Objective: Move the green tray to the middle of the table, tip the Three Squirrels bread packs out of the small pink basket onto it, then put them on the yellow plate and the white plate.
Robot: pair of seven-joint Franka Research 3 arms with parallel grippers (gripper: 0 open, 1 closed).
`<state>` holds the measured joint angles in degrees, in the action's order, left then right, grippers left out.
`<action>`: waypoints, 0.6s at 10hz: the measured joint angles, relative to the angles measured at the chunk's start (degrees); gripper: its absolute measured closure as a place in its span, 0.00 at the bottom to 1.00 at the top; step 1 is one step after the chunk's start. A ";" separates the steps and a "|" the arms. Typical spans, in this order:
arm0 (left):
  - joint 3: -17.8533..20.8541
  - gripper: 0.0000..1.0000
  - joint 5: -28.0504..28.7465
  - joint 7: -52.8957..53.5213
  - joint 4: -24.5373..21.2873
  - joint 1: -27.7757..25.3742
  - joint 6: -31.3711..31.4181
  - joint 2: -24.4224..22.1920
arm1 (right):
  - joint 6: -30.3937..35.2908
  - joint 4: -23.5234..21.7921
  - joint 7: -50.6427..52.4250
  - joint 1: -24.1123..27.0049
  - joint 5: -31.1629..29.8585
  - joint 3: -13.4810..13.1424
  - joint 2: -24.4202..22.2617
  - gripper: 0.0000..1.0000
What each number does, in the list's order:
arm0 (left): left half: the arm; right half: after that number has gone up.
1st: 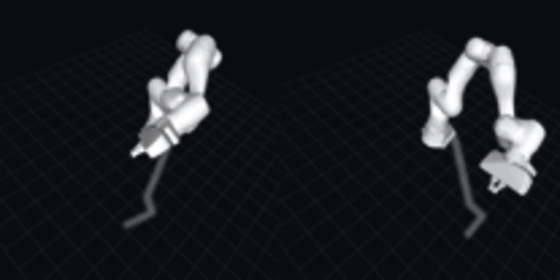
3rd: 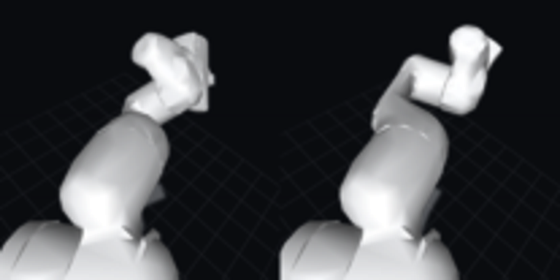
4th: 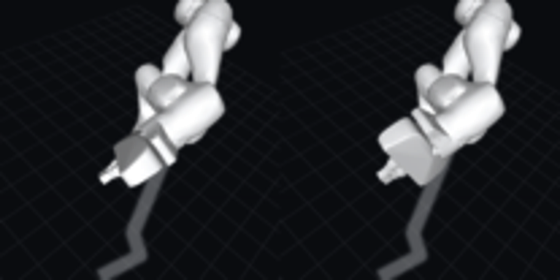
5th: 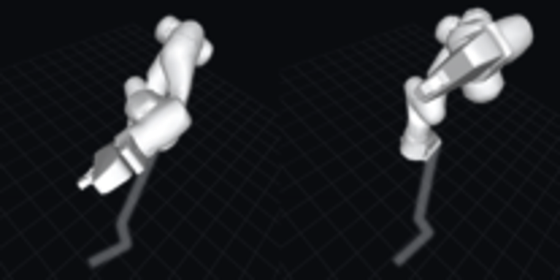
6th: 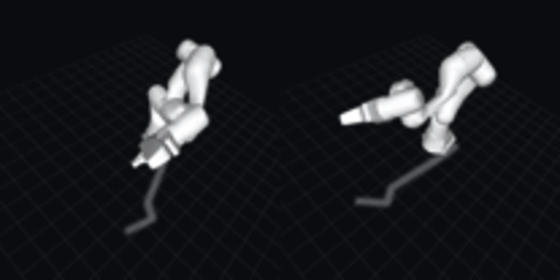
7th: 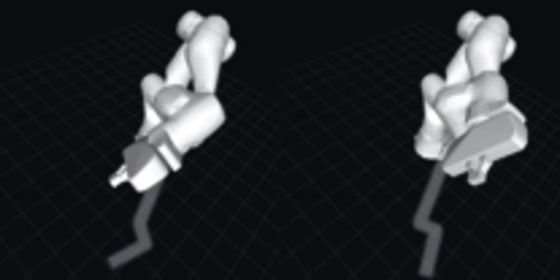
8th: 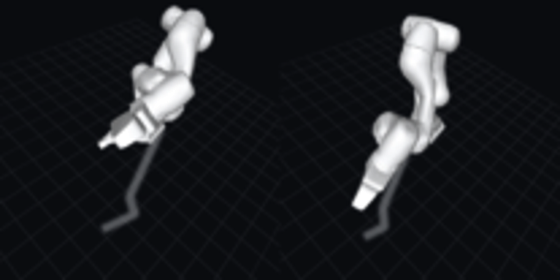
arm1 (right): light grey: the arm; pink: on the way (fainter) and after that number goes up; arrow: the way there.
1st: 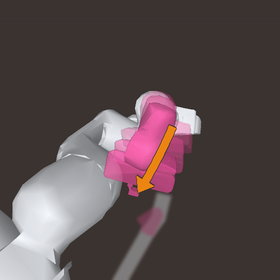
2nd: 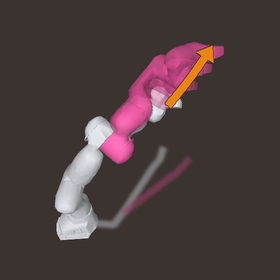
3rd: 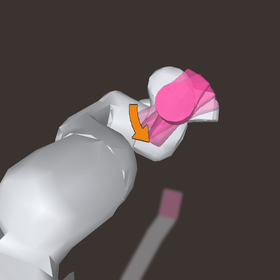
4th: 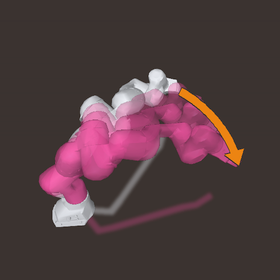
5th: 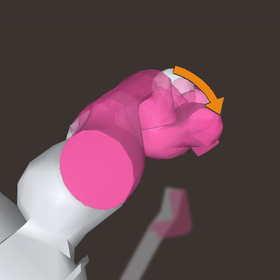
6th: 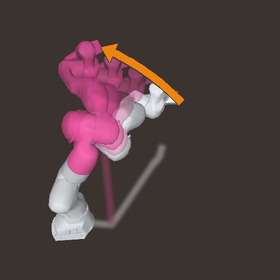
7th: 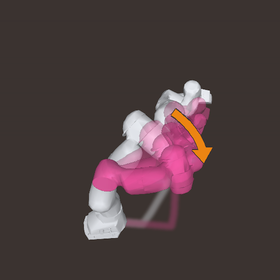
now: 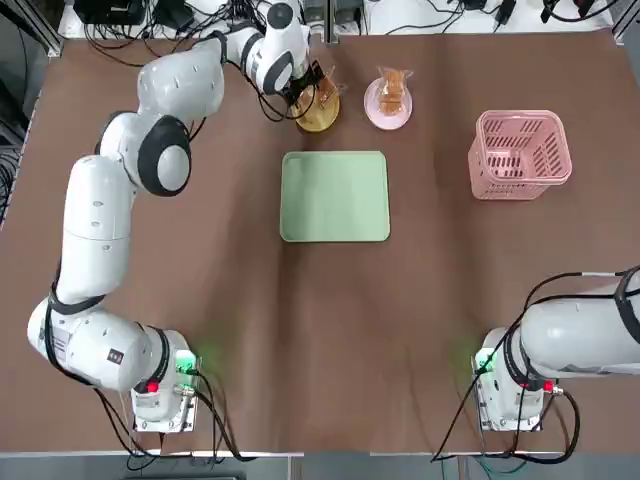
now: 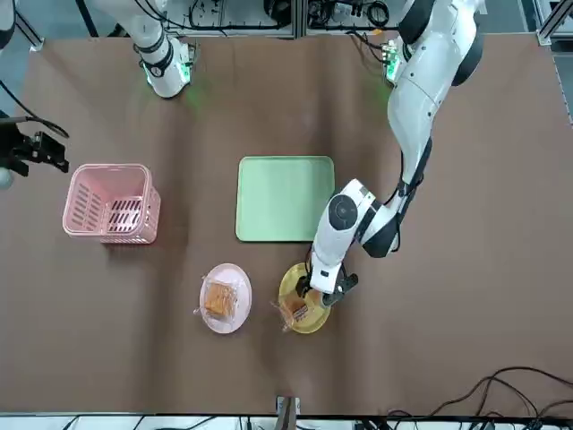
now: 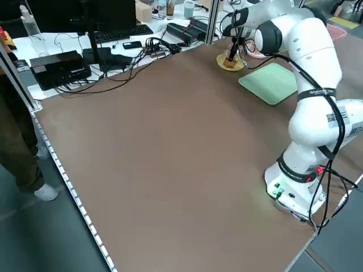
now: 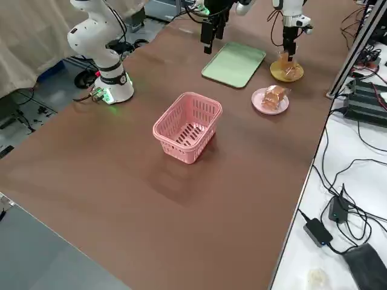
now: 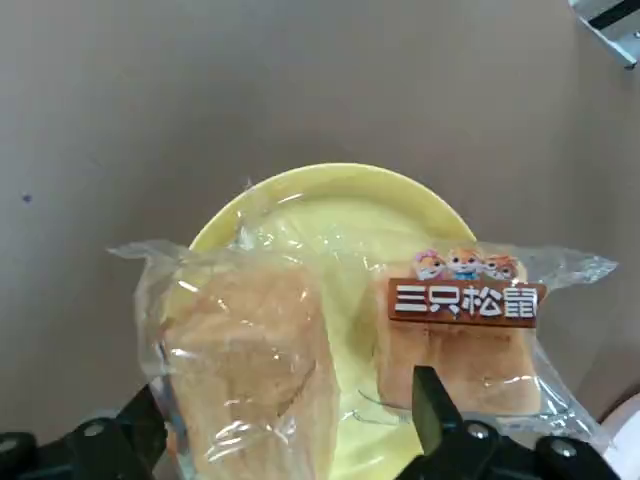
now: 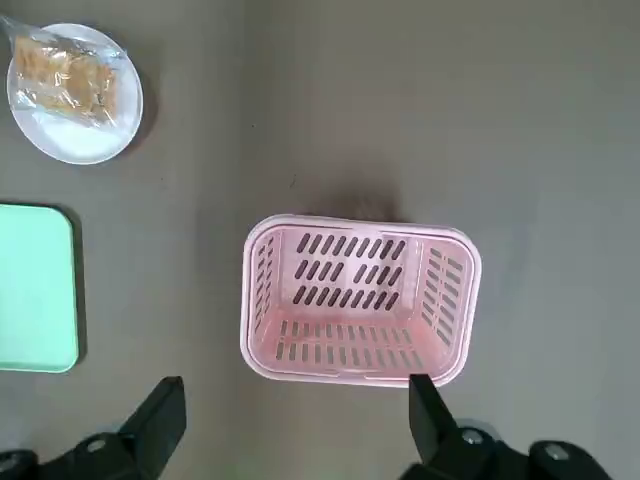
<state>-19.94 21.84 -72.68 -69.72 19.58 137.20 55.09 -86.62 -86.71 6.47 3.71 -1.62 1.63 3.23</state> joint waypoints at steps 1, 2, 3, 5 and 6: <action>-0.02 0.00 -0.10 0.00 0.11 0.00 -0.62 -0.11 | 0.02 0.00 0.00 0.00 0.00 0.00 0.00 0.01; -0.03 0.00 -0.17 0.00 0.18 -0.04 -1.11 -0.20 | 0.03 0.00 0.00 0.00 0.00 0.00 0.00 0.01; -0.03 0.00 -0.32 0.00 0.25 -0.08 -1.26 -0.21 | 0.13 0.00 0.00 0.00 0.00 0.00 0.00 0.01; -0.05 0.00 -0.47 0.00 0.25 -0.08 -1.47 -0.21 | 0.31 0.00 0.00 0.00 0.00 -0.01 0.00 0.01; -0.06 0.00 -0.50 0.00 0.26 -0.09 -2.11 -0.22 | 0.33 0.00 0.00 0.00 0.00 -0.01 0.00 0.01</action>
<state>-19.99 21.34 -72.68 -69.46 19.50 135.09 54.88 -86.29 -86.71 6.47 3.72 -1.63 1.62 3.23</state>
